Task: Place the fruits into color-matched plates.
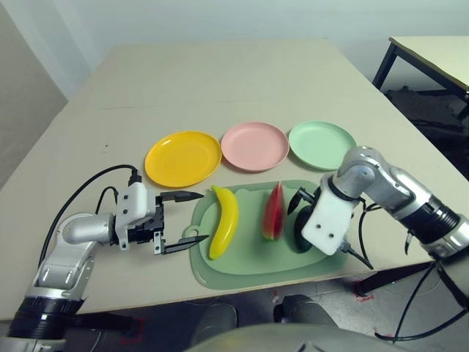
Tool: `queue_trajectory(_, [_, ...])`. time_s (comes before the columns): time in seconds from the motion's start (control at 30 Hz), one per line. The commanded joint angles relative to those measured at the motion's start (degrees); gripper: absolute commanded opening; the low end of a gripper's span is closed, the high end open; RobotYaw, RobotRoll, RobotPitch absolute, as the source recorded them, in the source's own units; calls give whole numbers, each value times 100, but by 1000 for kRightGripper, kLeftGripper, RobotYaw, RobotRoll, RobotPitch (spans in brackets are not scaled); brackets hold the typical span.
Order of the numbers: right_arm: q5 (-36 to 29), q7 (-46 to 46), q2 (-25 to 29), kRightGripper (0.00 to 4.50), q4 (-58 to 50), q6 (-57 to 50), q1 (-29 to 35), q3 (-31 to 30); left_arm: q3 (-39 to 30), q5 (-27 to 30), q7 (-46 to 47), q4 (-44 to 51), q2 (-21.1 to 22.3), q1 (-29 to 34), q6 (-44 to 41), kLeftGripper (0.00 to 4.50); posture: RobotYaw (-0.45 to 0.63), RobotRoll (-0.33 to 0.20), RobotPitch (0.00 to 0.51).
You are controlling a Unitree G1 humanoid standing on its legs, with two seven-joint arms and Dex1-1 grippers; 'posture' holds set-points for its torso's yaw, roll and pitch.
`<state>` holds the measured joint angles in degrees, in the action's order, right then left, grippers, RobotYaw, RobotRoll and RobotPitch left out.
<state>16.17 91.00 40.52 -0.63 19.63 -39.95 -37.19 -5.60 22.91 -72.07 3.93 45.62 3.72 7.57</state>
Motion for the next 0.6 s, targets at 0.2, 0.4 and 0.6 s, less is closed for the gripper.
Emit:
queue_trajectory(0.2, [8, 146, 100, 3052, -302, -470, 158, -39, 57, -46, -24, -42, -18, 19, 62, 4500, 57, 0, 0])
queue_trajectory(0.4, [-94, 150, 177, 3052, -430, -711, 169, -47, 84, -23, -62, -52, -41, -27, 65, 4500, 54, 0, 0])
queue_trajectory(0.6, [-589, 150, 636, 3052, -583, -1186, -57, -79, -8, 441, -164, 122, -184, -163, -186, 4500, 45, 0, 0])
